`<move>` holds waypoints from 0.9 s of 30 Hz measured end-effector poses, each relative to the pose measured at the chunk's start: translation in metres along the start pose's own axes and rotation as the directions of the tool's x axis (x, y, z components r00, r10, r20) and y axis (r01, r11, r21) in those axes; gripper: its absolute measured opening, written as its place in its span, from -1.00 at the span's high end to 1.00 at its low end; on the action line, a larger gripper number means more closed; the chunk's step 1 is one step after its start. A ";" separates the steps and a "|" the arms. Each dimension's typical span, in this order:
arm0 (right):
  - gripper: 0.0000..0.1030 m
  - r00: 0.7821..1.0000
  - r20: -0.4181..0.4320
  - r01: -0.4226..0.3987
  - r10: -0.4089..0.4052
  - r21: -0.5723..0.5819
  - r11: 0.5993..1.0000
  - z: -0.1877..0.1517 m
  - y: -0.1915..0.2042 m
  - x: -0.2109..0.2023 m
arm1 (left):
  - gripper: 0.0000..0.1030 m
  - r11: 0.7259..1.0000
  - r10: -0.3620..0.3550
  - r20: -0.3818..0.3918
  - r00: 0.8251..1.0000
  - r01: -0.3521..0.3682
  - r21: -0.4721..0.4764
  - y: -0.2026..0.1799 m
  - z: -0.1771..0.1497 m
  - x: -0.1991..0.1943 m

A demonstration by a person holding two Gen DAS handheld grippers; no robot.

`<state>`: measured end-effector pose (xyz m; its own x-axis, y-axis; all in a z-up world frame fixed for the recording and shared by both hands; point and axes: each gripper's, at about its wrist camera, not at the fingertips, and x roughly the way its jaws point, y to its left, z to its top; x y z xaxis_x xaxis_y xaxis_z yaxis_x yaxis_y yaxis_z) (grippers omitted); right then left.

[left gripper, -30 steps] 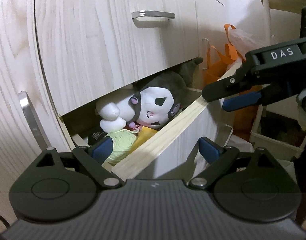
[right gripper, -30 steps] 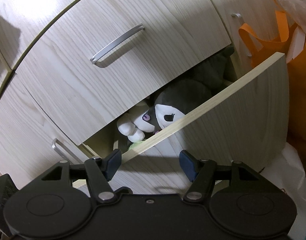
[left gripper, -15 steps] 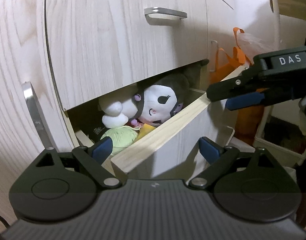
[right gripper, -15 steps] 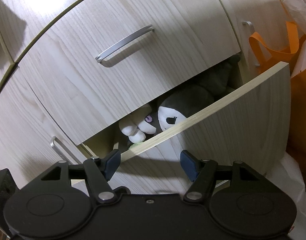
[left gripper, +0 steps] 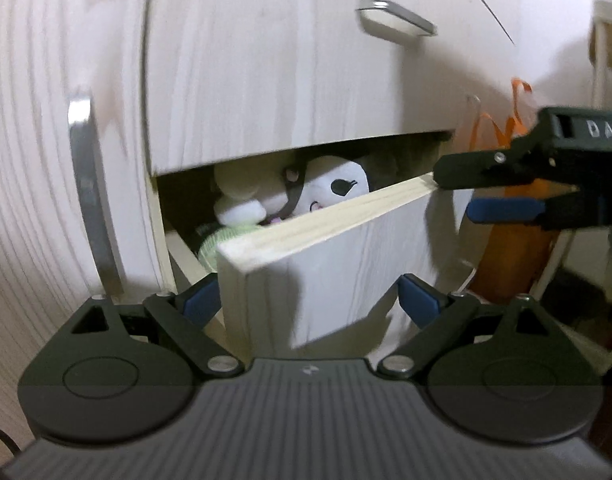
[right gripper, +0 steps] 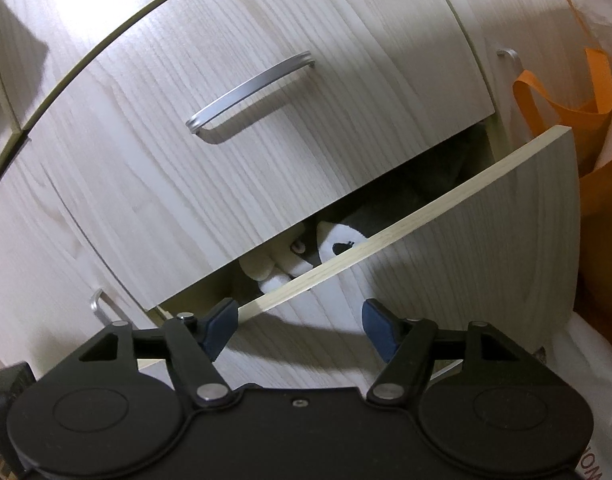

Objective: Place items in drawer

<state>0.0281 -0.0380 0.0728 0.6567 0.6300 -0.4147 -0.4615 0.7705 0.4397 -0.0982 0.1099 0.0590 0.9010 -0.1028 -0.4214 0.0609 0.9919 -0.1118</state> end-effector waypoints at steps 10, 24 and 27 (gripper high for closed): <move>-0.49 0.999 0.040 -0.024 0.024 -0.014 1.000 -0.002 -0.004 0.010 | -0.84 0.998 0.065 0.005 0.998 -0.065 0.015 -0.003 -0.009 0.010; -0.56 0.996 0.074 -0.040 0.043 -0.048 0.998 -0.006 -0.006 0.019 | -1.00 0.993 0.113 0.034 0.993 -0.114 0.015 0.002 -0.019 0.015; -0.55 0.996 0.091 -0.013 0.022 -0.096 0.995 -0.006 0.000 0.018 | -1.00 0.995 0.097 0.025 0.995 -0.096 -0.012 0.006 -0.020 0.017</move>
<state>0.0362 -0.0257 0.0600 0.6982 0.6349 -0.3308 -0.5249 0.7682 0.3665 -0.0915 0.1127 0.0334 0.9131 -0.0047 -0.4078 -0.0313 0.9962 -0.0815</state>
